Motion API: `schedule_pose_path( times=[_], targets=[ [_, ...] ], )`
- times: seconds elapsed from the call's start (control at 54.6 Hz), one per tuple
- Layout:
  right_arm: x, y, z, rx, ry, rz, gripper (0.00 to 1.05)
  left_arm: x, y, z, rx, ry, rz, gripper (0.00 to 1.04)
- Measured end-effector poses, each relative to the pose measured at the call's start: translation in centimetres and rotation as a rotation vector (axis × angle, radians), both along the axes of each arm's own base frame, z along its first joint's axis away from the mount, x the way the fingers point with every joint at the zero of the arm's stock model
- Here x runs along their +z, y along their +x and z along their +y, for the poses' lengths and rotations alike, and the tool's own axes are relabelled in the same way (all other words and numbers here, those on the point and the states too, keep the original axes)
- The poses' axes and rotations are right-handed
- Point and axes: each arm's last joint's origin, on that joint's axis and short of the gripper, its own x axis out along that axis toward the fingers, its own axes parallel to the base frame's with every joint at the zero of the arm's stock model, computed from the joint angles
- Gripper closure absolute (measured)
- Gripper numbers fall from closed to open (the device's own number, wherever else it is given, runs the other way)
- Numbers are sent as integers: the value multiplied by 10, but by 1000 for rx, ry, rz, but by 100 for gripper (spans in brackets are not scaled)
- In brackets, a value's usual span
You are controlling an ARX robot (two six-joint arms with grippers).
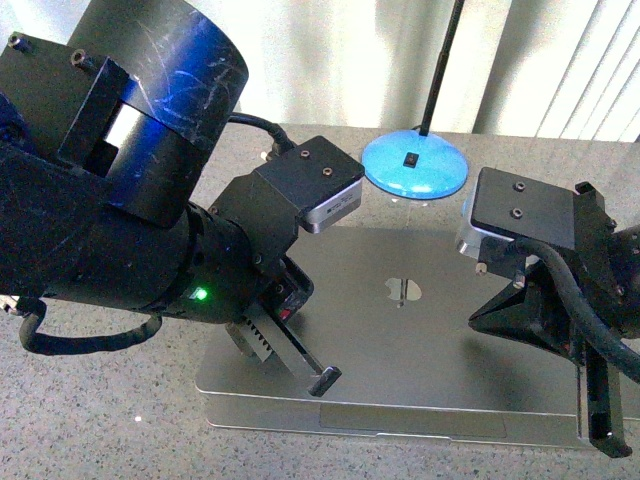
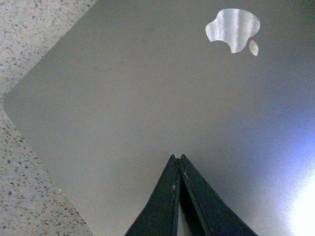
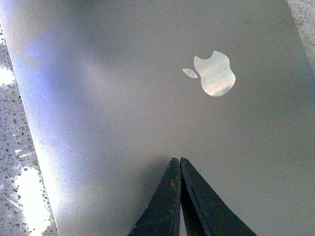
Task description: Close laptop
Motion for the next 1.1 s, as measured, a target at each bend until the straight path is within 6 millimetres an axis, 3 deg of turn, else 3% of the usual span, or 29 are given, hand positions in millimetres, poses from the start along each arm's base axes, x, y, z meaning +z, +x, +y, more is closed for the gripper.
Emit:
schedule_pose_path(
  times=[0.495, 0.788, 0.971, 1.099],
  targets=[
    [-32, -2, -1, -18, -3, 21, 102, -31, -4, 1, 14, -37, 49, 101],
    [-30, -4, 2, -49, 59, 15, 102, -31, -1, 14, 91, -88, 37, 101],
    [-9, -2, 2, -132, 131, -90, 102, -11, 4, 35, 224, -224, -23, 101],
    [22, 7, -1, -311, 182, -273, 102, 27, 10, 59, 452, -384, -179, 90]
  ],
)
